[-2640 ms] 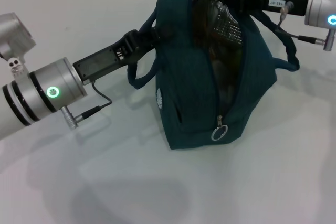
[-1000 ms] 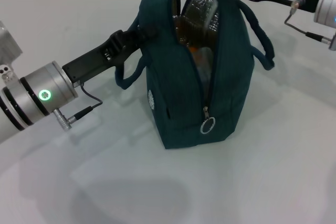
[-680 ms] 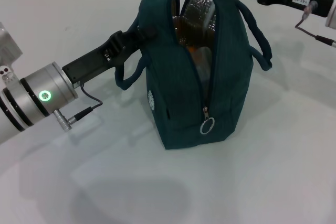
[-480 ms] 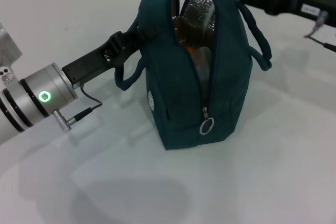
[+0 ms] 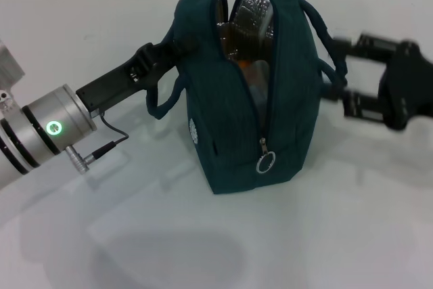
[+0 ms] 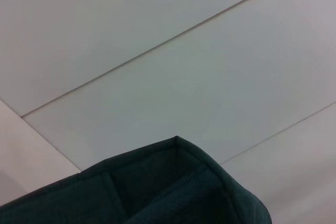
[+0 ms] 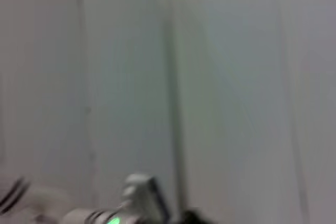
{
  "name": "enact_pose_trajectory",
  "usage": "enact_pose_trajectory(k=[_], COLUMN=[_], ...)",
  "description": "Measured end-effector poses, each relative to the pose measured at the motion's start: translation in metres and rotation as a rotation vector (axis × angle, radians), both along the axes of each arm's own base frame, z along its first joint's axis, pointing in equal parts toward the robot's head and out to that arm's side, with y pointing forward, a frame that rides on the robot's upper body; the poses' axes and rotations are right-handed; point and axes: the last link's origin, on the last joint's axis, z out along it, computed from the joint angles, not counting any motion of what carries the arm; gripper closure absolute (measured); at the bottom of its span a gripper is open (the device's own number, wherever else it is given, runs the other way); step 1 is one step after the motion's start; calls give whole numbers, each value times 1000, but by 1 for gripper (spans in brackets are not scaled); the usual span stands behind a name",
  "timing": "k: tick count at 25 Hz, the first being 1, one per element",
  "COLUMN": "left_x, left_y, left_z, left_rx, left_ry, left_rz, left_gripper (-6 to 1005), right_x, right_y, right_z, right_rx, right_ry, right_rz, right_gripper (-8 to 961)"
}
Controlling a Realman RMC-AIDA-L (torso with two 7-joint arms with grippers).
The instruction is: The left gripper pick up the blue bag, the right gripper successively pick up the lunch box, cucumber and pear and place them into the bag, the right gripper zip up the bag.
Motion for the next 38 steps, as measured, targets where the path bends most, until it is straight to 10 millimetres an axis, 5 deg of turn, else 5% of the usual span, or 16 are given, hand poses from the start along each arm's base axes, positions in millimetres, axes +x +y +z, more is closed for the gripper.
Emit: enact_pose_trajectory(k=[8,17,38], left_x=[-2,-1,-1], left_y=[2,3,5], left_z=[4,4,7], left_rx=[18,20,35], left_ry=[-7,-7,-9], left_rz=[11,10,13], left_gripper=[954,954,953], right_x=[13,19,14], right_y=[-21,-17,-9], right_z=[-23,-56,-78], right_rx=[-157,-208,-195], right_ry=[-186,-265,-274], right_rz=[72,5,-44], right_gripper=[303,306,310])
